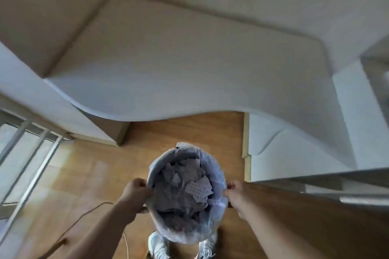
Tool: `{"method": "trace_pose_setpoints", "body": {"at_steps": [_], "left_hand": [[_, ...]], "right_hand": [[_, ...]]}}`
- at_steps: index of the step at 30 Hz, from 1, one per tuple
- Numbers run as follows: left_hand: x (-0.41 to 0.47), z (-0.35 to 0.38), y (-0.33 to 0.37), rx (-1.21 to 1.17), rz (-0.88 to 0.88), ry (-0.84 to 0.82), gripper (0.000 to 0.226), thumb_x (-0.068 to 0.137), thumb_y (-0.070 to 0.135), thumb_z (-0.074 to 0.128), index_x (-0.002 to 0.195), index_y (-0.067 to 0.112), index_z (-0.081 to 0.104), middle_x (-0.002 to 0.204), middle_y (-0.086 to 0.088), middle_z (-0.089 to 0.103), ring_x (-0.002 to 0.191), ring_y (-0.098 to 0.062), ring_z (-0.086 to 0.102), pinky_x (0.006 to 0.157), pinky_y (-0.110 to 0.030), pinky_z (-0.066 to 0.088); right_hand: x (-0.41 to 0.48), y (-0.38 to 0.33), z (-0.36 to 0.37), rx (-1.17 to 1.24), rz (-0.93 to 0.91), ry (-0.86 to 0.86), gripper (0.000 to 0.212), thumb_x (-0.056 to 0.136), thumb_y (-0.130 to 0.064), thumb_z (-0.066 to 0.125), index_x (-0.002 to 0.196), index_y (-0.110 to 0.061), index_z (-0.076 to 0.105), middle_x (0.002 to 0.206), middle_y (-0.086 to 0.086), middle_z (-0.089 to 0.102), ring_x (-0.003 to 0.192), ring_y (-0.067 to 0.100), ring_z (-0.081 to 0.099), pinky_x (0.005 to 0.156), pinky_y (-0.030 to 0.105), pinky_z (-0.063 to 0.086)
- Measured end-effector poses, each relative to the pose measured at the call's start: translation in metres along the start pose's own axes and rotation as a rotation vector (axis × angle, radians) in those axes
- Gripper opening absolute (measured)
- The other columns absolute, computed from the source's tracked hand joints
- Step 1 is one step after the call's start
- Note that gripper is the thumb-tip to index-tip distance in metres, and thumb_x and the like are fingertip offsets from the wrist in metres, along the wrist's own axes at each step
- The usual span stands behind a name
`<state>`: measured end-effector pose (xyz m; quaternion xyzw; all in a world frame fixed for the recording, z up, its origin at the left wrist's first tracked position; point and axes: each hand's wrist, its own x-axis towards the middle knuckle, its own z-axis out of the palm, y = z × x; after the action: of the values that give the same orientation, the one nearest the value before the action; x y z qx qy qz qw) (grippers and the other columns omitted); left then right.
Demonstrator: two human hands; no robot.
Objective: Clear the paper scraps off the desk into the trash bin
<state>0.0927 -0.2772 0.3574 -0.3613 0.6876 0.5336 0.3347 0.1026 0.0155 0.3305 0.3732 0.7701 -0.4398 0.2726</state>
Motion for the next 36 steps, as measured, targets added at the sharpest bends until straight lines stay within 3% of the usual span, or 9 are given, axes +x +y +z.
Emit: {"method": "trace_pose_setpoints", "body": {"at_steps": [5, 10, 16, 21, 25, 30, 32, 34, 36], "left_hand": [[0.086, 0.092, -0.015, 0.142, -0.008, -0.08, 0.011, 0.08, 0.003, 0.068, 0.084, 0.005, 0.058, 0.071, -0.014, 0.058, 0.059, -0.025, 0.053, 0.05, -0.029, 0.048], [0.179, 0.176, -0.04, 0.215, -0.025, -0.124, 0.011, 0.081, 0.007, 0.07, 0.086, 0.005, 0.06, 0.076, -0.015, 0.061, 0.061, -0.027, 0.055, 0.048, -0.029, 0.046], [0.296, 0.27, -0.068, 0.241, -0.026, -0.191, 0.014, 0.082, 0.009, 0.07, 0.093, 0.004, 0.062, 0.078, -0.015, 0.065, 0.059, -0.024, 0.058, 0.04, -0.026, 0.046], [0.362, 0.332, -0.062, 0.235, 0.043, -0.196, 0.01, 0.082, 0.012, 0.071, 0.087, 0.007, 0.064, 0.08, -0.013, 0.066, 0.061, -0.023, 0.061, 0.046, -0.029, 0.05], [0.393, 0.364, -0.051, 0.202, 0.072, -0.194, 0.004, 0.078, 0.001, 0.065, 0.077, 0.004, 0.064, 0.086, -0.018, 0.062, 0.065, -0.025, 0.057, 0.043, -0.028, 0.051], [0.406, 0.379, -0.055, 0.212, 0.097, -0.218, 0.016, 0.077, -0.007, 0.063, 0.086, 0.004, 0.057, 0.078, -0.015, 0.058, 0.061, -0.024, 0.056, 0.043, -0.029, 0.051], [0.404, 0.375, -0.06, 0.203, 0.079, -0.23, 0.021, 0.079, -0.002, 0.066, 0.099, 0.0, 0.06, 0.082, -0.014, 0.063, 0.065, -0.023, 0.06, 0.046, -0.03, 0.052], [0.397, 0.369, -0.061, 0.173, 0.056, -0.217, 0.029, 0.081, 0.003, 0.068, 0.108, -0.001, 0.06, 0.089, -0.014, 0.067, 0.069, -0.023, 0.062, 0.049, -0.031, 0.054], [0.386, 0.365, -0.059, 0.166, 0.061, -0.171, 0.031, 0.081, 0.005, 0.068, 0.11, 0.001, 0.058, 0.096, -0.015, 0.066, 0.071, -0.023, 0.061, 0.053, -0.036, 0.056]], "right_hand": [[0.074, 0.068, -0.031, 0.077, 0.075, 0.016, 0.019, 0.08, 0.001, 0.066, 0.075, -0.016, 0.059, 0.074, 0.004, 0.063, 0.063, 0.015, 0.058, 0.054, 0.026, 0.045], [0.163, 0.135, -0.043, 0.126, 0.134, 0.071, 0.018, 0.08, 0.0, 0.066, 0.085, -0.016, 0.062, 0.089, 0.01, 0.068, 0.08, 0.028, 0.067, 0.069, 0.043, 0.058], [0.285, 0.2, -0.046, 0.097, 0.137, 0.172, 0.014, 0.082, -0.002, 0.067, 0.082, -0.015, 0.063, 0.089, 0.01, 0.068, 0.082, 0.029, 0.067, 0.075, 0.047, 0.058], [0.371, 0.23, -0.052, 0.077, 0.091, 0.31, 0.012, 0.08, -0.002, 0.065, 0.08, -0.014, 0.066, 0.089, 0.014, 0.071, 0.082, 0.031, 0.069, 0.077, 0.048, 0.06], [0.414, 0.243, -0.055, 0.039, 0.077, 0.401, 0.013, 0.08, -0.001, 0.064, 0.081, -0.014, 0.067, 0.089, 0.013, 0.071, 0.081, 0.031, 0.069, 0.075, 0.046, 0.061], [0.429, 0.247, -0.056, -0.043, 0.0, 0.463, 0.029, 0.08, 0.003, 0.06, 0.059, -0.018, 0.06, 0.071, 0.011, 0.069, 0.071, 0.033, 0.07, 0.065, 0.048, 0.062], [0.426, 0.247, -0.057, -0.06, -0.029, 0.446, 0.021, 0.081, 0.0, 0.061, 0.065, -0.014, 0.065, 0.076, 0.016, 0.071, 0.073, 0.035, 0.07, 0.067, 0.05, 0.061], [0.422, 0.243, -0.058, -0.05, -0.026, 0.408, 0.006, 0.081, -0.005, 0.066, 0.085, -0.007, 0.07, 0.09, 0.018, 0.072, 0.084, 0.036, 0.07, 0.075, 0.05, 0.06], [0.411, 0.237, -0.06, -0.053, -0.012, 0.411, 0.036, 0.081, -0.011, 0.071, 0.115, -0.005, 0.062, 0.117, 0.017, 0.064, 0.104, 0.035, 0.064, 0.09, 0.046, 0.055]]}}
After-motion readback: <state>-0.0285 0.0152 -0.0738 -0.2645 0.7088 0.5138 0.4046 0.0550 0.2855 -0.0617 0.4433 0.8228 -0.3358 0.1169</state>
